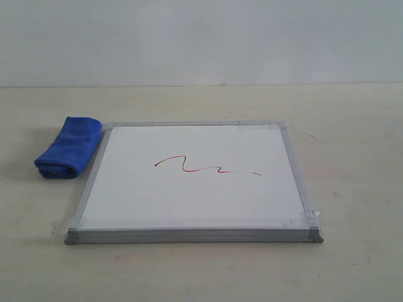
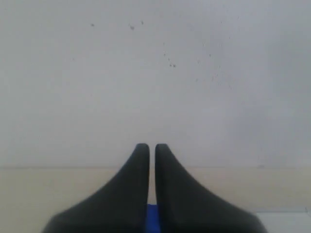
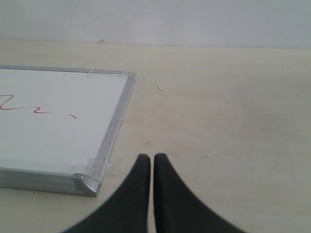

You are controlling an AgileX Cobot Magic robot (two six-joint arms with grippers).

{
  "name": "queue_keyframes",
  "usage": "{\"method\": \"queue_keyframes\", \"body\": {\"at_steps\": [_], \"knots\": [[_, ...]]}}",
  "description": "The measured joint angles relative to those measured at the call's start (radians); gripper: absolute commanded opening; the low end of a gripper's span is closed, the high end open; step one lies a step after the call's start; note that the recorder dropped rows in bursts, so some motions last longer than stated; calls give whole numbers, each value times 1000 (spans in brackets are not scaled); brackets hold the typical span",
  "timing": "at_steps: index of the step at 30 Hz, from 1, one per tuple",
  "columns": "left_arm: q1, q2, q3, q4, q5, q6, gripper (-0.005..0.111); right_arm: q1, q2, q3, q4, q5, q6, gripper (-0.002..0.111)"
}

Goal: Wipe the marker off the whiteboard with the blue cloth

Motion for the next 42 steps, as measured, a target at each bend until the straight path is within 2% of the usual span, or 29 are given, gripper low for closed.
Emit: {"method": "queue_keyframes", "body": {"at_steps": [4,9,12,22,28,42], "knots": [[0,142,-76,0,-14,6,4,0,0,0,0,0,0,0],[0,236,-85,0,-172,13,4,0,0,0,0,0,0,0],[0,252,-85,0,-223,13,4,0,0,0,0,0,0,0],[0,274,-87,0,-239,-46,4,0,0,0,0,0,0,0],[-2,399,-107,0,-235,-66,4,0,0,0,0,0,0,0],[-154,737,-277,0,-201,-36,4,0,0,0,0,0,0,0]]}}
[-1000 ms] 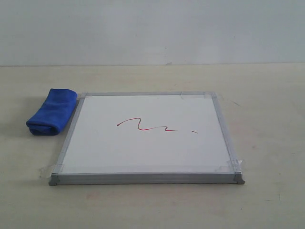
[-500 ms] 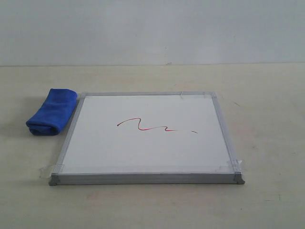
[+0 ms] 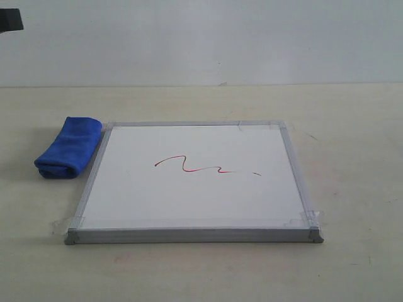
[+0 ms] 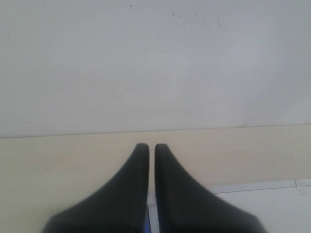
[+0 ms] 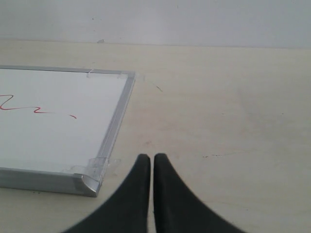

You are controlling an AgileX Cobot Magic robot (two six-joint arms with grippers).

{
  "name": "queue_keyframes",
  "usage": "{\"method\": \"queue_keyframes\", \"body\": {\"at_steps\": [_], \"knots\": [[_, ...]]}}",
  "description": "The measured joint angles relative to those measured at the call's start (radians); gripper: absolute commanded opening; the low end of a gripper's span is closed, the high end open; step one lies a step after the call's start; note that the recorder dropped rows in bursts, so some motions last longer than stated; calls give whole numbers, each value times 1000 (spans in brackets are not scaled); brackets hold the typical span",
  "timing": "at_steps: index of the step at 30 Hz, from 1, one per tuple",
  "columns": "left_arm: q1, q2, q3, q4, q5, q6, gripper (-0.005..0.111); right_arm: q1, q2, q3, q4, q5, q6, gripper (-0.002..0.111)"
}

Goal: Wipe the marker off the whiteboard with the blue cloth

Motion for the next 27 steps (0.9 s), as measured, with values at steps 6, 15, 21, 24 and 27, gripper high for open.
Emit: {"method": "queue_keyframes", "body": {"at_steps": [6,15,21,24,27], "knots": [[-9,85,-57,0,4,3,4,0,0,0,0,0,0,0],[-10,222,-152,0,12,3,4,0,0,0,0,0,0,0],[1,368,-280,0,143,0,4,0,0,0,0,0,0,0],[21,431,-344,0,242,-17,4,0,0,0,0,0,0,0],[44,483,-399,0,328,-24,4,0,0,0,0,0,0,0]]}}
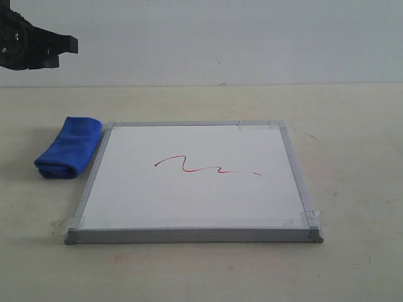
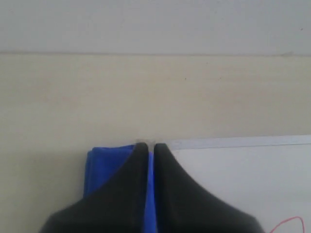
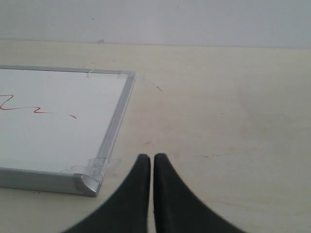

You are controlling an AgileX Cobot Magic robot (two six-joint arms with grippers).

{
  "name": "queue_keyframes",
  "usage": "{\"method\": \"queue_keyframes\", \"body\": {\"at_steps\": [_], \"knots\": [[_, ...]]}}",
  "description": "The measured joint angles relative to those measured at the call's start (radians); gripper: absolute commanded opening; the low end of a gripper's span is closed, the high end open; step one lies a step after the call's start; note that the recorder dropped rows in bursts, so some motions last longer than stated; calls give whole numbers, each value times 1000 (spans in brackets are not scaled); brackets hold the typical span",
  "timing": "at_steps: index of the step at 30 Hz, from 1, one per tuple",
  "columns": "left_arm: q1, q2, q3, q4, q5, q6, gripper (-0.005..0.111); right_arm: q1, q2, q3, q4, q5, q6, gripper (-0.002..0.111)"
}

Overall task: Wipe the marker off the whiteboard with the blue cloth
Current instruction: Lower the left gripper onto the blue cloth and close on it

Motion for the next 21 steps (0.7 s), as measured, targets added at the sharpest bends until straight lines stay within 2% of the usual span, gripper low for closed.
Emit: {"method": "queue_keyframes", "body": {"at_steps": [8,11,14,19,21], "knots": [[28,133,-144,0,248,-10,4,0,0,0,0,0,0,0],[28,181,-164,7,298,-10,7,0,0,0,0,0,0,0],[28,214,-167,7,324,-10,21,0,0,0,0,0,0,0],[28,239,-173,15,344,-20,65,0,0,0,0,0,0,0],[28,248,-175,15,346,-44,75,0,0,0,0,0,0,0]]}}
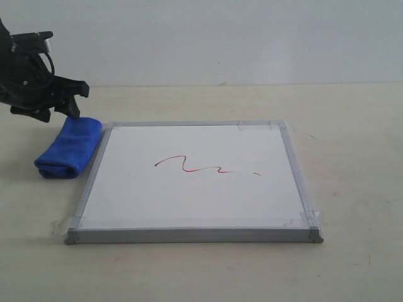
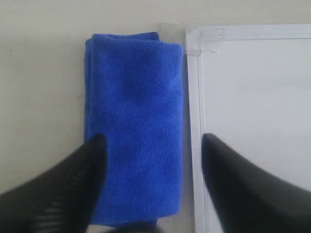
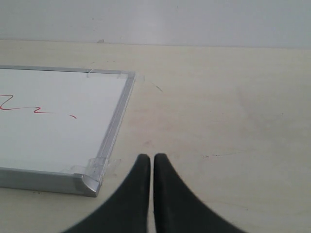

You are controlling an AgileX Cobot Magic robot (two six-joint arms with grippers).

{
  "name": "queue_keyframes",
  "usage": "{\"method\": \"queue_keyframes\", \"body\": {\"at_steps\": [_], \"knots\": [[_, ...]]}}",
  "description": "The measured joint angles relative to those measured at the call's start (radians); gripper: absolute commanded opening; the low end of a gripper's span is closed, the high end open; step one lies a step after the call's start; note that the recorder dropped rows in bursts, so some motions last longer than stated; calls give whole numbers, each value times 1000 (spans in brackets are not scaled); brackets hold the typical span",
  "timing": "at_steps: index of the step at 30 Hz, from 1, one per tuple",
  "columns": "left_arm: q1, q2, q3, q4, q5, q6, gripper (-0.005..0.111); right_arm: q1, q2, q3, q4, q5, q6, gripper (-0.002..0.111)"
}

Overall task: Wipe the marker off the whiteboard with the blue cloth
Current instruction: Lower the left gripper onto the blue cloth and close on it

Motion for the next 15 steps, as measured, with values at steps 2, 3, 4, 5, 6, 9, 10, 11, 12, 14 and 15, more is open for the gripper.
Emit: {"method": "queue_keyframes", "body": {"at_steps": [2,3,4,5,6,9,10,11,12,14,15], "knots": [[0,13,0,8,0,-17,75,0,0,0,0,0,0,0],[0,18,0,18,0,-28,75,0,0,0,0,0,0,0],[0,30,0,34,0,-50,75,0,0,0,0,0,0,0],[0,39,0,55,0,-65,75,0,0,0,0,0,0,0],[0,47,0,73,-2,-84,75,0,0,0,0,0,0,0],[0,82,0,126,-11,-138,75,0,0,0,0,0,0,0],[0,93,0,135,-18,-147,75,0,0,0,0,0,0,0],[0,102,0,138,-24,-150,75,0,0,0,0,0,0,0],[0,111,0,143,-32,-154,75,0,0,0,0,0,0,0],[0,124,0,148,-56,-166,75,0,0,0,0,0,0,0],[0,138,0,147,-65,-174,75,0,0,0,0,0,0,0]]}}
